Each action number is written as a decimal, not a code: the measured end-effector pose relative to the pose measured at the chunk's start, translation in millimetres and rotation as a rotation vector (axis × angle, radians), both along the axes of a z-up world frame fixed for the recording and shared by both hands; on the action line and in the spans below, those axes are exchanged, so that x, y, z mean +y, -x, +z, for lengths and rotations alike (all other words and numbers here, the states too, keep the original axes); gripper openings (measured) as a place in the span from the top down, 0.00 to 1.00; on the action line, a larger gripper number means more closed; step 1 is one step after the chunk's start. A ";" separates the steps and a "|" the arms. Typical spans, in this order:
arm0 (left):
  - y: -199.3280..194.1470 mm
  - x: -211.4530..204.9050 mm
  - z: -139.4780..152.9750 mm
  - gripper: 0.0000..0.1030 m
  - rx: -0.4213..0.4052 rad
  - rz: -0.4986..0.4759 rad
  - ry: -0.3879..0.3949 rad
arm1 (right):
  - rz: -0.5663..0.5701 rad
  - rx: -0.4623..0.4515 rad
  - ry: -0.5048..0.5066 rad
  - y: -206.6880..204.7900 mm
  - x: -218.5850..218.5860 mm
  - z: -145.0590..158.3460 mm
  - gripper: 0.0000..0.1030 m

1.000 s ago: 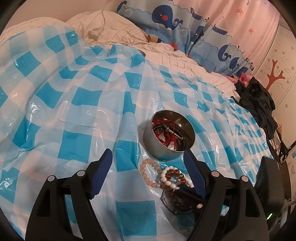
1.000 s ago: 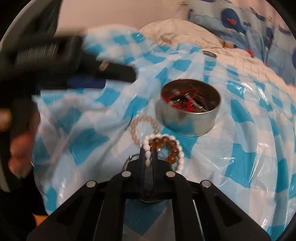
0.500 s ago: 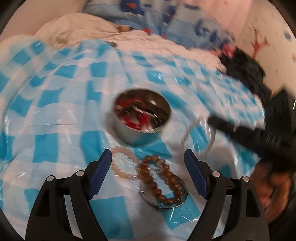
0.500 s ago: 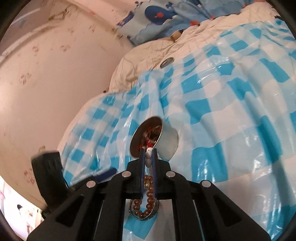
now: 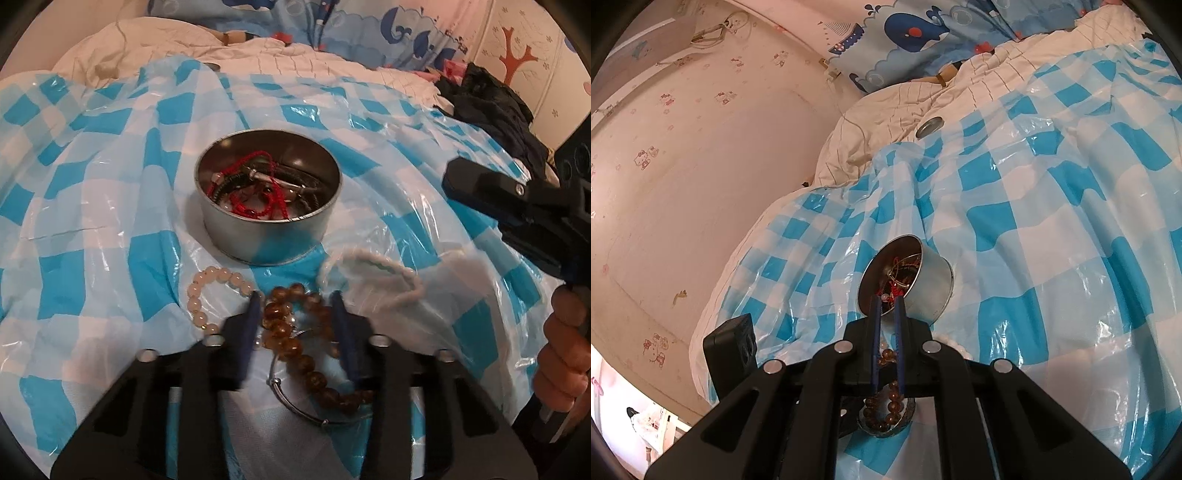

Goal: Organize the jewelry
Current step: 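Grasp the white bead bracelet with the right gripper while the left grasps the brown bead bracelet, then lift both bead bracelets and carry both grippers over the silver tin, then open both grippers to drop the white and brown bead bracelets into the tin, then grasp the peach bead bracelet with pearls using the left gripper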

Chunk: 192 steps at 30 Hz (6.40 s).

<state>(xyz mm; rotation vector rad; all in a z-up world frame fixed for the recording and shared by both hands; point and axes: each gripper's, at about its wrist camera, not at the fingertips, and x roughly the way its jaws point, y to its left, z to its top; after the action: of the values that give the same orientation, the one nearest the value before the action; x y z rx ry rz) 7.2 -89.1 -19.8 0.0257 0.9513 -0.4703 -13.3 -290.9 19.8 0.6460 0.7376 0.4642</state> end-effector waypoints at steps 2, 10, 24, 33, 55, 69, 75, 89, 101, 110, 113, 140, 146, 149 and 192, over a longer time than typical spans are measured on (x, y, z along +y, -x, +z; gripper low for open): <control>0.7 -0.2 0.9 0.89 -0.003 -0.004 -0.009 | -0.001 0.003 0.002 0.0 0.5 -0.5 0.92; 0.2 6.1 6.0 0.90 0.008 -0.010 0.009 | 0.036 0.088 0.275 -7.1 28.2 -12.0 0.90; -1.8 19.8 19.9 0.90 0.003 0.005 0.083 | 0.085 0.108 0.456 -5.4 47.6 -31.4 0.92; -0.4 26.2 42.1 0.90 -0.015 -0.007 0.169 | 0.031 -0.033 0.167 2.2 20.3 3.9 0.92; 5.9 16.5 49.6 0.90 -0.073 -0.012 0.076 | 0.030 -0.032 0.138 2.7 18.8 6.6 0.92; 3.9 23.1 86.2 0.90 -0.125 -0.018 0.180 | 0.021 -0.050 0.116 4.8 17.2 10.6 0.92; -0.1 19.4 87.7 0.90 -0.121 -0.024 0.189 | 0.014 -0.056 0.104 5.2 12.7 13.9 0.92; -5.0 15.0 87.1 0.90 -0.122 -0.023 0.198 | 0.010 -0.047 0.101 5.6 10.9 13.8 0.92; -17.7 11.6 98.2 0.90 -0.154 -0.007 0.262 | 0.013 -0.034 0.088 4.6 11.3 11.6 0.92; -31.9 4.6 98.2 0.90 -0.173 0.029 0.289 | 0.017 -0.033 0.070 3.8 11.3 11.1 0.92; -46.0 6.1 86.8 0.90 -0.161 0.105 0.247 | 0.018 -0.033 0.067 3.2 10.5 11.0 0.92; -36.4 59.6 63.4 0.51 -0.065 0.219 0.191 | -0.022 0.041 0.076 -69.2 40.2 20.8 0.73; -24.7 48.5 46.7 0.51 -0.030 0.132 0.121 | -0.036 0.051 0.172 -29.2 23.6 16.1 0.64; -18.8 40.1 34.7 0.51 -0.009 0.073 0.113 | -0.010 0.103 0.202 -12.4 23.7 0.1 0.62; -21.2 31.5 -7.1 0.50 0.015 0.039 -0.018 | 0.114 0.027 0.603 11.1 74.4 -11.8 0.45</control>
<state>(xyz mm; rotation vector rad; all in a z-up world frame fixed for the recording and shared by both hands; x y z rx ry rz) 28.4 -57.7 -26.9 0.0198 0.9691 -0.4259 -24.5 -216.5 8.1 0.0457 0.8902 0.3122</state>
